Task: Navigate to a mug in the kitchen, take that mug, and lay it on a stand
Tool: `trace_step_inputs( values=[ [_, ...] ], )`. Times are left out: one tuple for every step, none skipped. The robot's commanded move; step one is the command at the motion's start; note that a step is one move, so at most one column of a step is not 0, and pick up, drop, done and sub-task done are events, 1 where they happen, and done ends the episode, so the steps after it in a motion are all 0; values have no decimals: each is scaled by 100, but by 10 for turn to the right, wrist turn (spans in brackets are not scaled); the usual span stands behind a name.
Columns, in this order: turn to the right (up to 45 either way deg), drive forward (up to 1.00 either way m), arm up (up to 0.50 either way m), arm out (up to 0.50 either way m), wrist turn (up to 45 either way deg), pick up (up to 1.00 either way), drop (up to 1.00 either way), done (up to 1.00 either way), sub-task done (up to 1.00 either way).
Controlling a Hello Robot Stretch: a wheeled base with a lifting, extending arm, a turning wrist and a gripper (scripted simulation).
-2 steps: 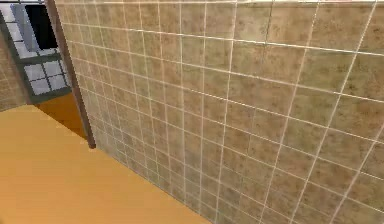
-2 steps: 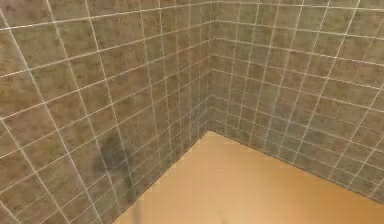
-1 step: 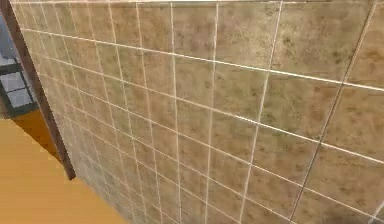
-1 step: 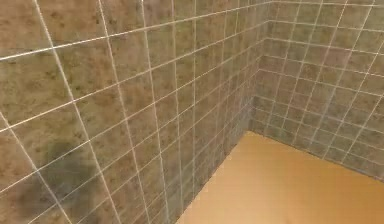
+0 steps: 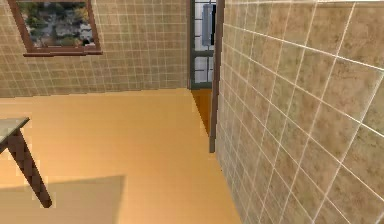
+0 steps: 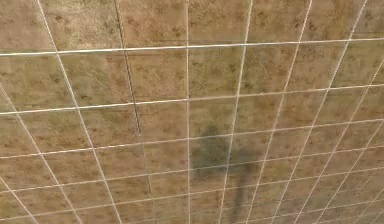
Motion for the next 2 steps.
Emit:
trace_step_inputs(
  values=[
    [-60,0,0,0,0,0,0,0,0],
    [0,75,0,0,0,0,0,0,0]
  ],
)
